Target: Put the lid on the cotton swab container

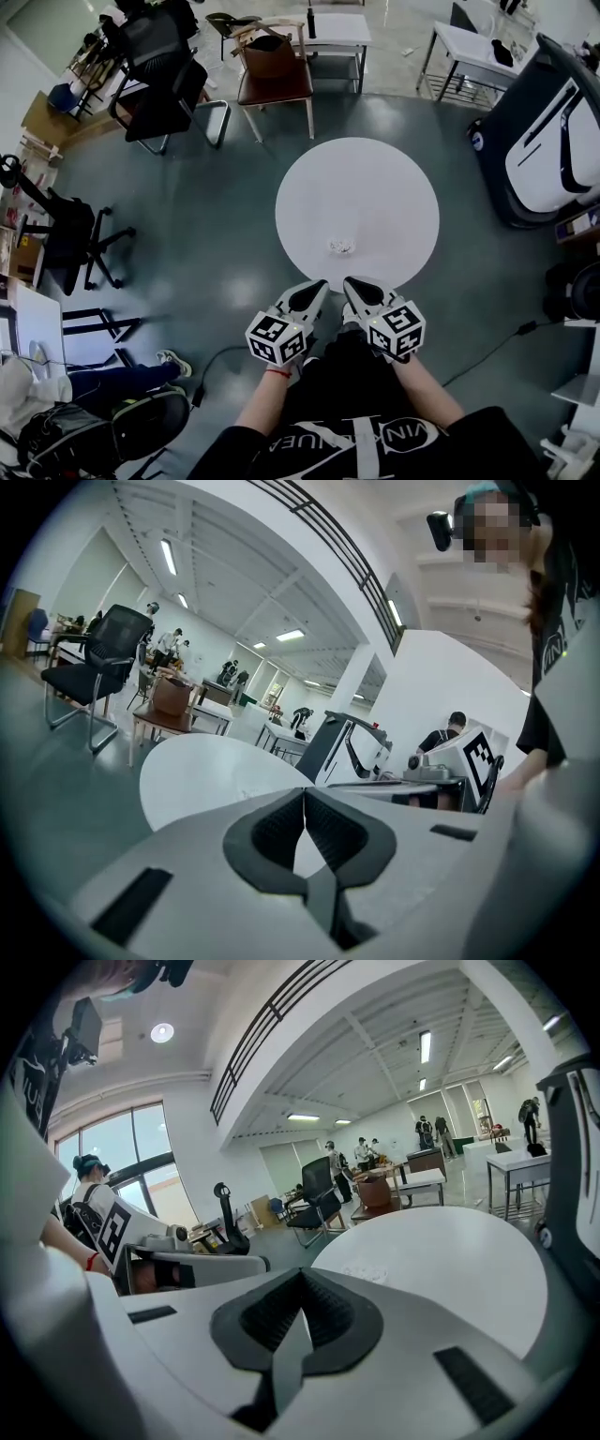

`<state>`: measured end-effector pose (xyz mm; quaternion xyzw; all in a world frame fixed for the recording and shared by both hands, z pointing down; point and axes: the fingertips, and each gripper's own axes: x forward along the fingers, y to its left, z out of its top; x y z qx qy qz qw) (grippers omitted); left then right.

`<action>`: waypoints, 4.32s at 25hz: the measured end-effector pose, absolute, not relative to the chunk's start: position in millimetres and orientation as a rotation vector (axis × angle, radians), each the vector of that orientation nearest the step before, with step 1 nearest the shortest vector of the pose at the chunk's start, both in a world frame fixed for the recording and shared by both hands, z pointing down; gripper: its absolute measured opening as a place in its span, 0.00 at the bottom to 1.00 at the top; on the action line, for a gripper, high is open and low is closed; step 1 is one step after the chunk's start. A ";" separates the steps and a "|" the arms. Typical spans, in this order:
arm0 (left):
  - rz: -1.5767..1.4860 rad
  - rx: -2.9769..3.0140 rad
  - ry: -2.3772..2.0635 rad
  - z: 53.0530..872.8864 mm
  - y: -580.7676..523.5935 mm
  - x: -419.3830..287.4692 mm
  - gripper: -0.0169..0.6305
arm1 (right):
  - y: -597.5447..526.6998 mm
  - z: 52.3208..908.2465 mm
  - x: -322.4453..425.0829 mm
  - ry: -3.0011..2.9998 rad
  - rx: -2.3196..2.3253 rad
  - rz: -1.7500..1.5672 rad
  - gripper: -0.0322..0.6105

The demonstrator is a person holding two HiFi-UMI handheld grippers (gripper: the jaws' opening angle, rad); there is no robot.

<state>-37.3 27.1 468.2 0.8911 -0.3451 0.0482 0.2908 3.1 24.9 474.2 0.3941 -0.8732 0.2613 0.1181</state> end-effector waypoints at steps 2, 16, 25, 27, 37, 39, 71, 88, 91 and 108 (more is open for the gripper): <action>0.127 2.361 -0.928 469.3 17.8 -32.0 0.04 | 14.1 474.0 9.1 -2.557 1.139 0.770 0.05; 0.145 2.256 -0.980 491.7 -29.5 -8.4 0.04 | -43.4 490.2 38.8 -2.548 1.040 0.837 0.05; 0.175 2.168 -1.016 520.4 -23.5 -3.5 0.04 | -59.3 519.0 70.7 -2.515 1.026 0.911 0.05; 0.181 2.158 -1.015 525.3 -23.7 -6.1 0.04 | -67.5 523.3 71.5 -2.513 1.037 0.943 0.05; 0.284 2.191 -0.936 554.0 -32.7 2.3 0.04 | -133.7 539.3 75.9 -2.472 1.082 0.927 0.17; 0.293 2.203 -0.919 556.3 -34.5 4.1 0.04 | -145.2 550.6 81.4 -2.418 1.084 0.856 0.13; 0.300 2.230 -0.924 561.3 -52.8 -5.3 0.04 | -160.6 547.5 35.3 -2.656 0.411 1.235 0.26; 0.310 2.206 -0.936 565.8 -56.2 -7.6 0.04 | -119.5 533.2 23.8 -2.658 0.151 1.034 0.22; 0.310 2.203 -0.938 565.6 -56.5 -7.5 0.04 | -106.3 526.5 20.1 -2.646 0.072 0.922 0.22; 0.324 2.214 -0.933 563.2 -43.5 -16.3 0.04 | -60.8 535.2 4.7 -2.538 -0.037 0.693 0.22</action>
